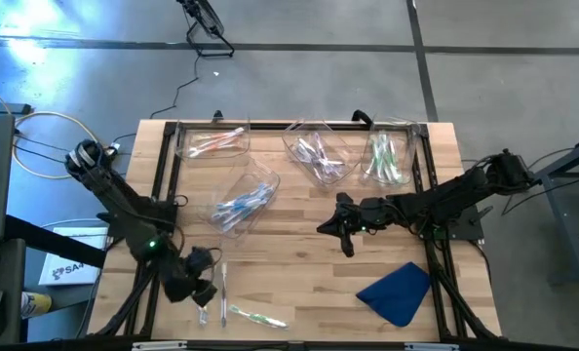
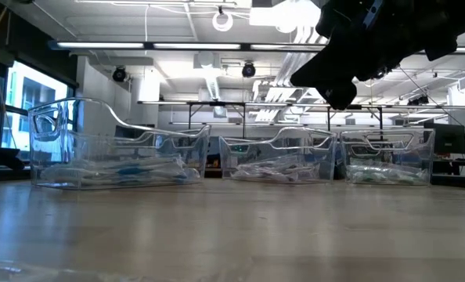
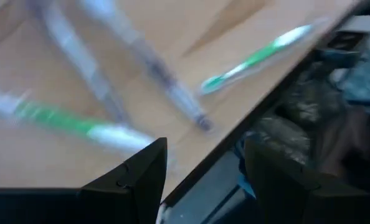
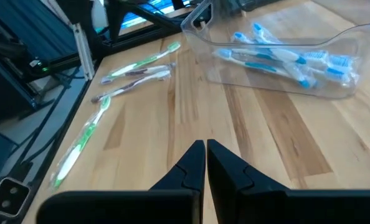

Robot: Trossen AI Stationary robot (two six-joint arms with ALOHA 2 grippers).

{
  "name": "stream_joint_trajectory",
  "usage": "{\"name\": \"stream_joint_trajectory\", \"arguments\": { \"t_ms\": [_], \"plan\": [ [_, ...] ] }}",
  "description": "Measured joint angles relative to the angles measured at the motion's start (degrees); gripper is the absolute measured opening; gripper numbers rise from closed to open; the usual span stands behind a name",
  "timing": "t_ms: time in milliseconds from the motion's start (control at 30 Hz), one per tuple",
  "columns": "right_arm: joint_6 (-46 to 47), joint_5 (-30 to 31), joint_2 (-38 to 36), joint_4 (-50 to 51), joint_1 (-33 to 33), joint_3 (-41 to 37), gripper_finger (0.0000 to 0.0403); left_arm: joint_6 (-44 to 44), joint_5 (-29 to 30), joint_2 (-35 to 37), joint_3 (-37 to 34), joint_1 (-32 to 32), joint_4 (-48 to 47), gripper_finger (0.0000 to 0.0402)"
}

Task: Pick & Place Toothbrushes
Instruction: Put the green toothbrush into the top right transparent bin

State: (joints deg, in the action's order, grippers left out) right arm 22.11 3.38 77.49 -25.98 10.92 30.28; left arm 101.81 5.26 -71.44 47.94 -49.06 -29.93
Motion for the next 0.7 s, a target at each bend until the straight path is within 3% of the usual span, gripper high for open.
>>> {"name": "stream_joint_trajectory", "arguments": {
  "t_ms": [200,433,700],
  "plan": [
    [0.0,-2.19,0.0,1.2,-0.02,0.0,0.0009,7.94,0.09,-2.75,-0.02,-4.75,-5.98,0.0206],
    [0.09,-2.26,-0.02,3.53,-0.02,0.0,0.0009,8.16,0.27,-5.52,-0.02,-4.57,-12.15,0.0206],
    [0.13,-2.18,-0.02,4.61,-0.02,0.0,0.0009,8.18,-3.4,-6.51,0.0,-4.61,-15.77,0.0206]
  ]
}}
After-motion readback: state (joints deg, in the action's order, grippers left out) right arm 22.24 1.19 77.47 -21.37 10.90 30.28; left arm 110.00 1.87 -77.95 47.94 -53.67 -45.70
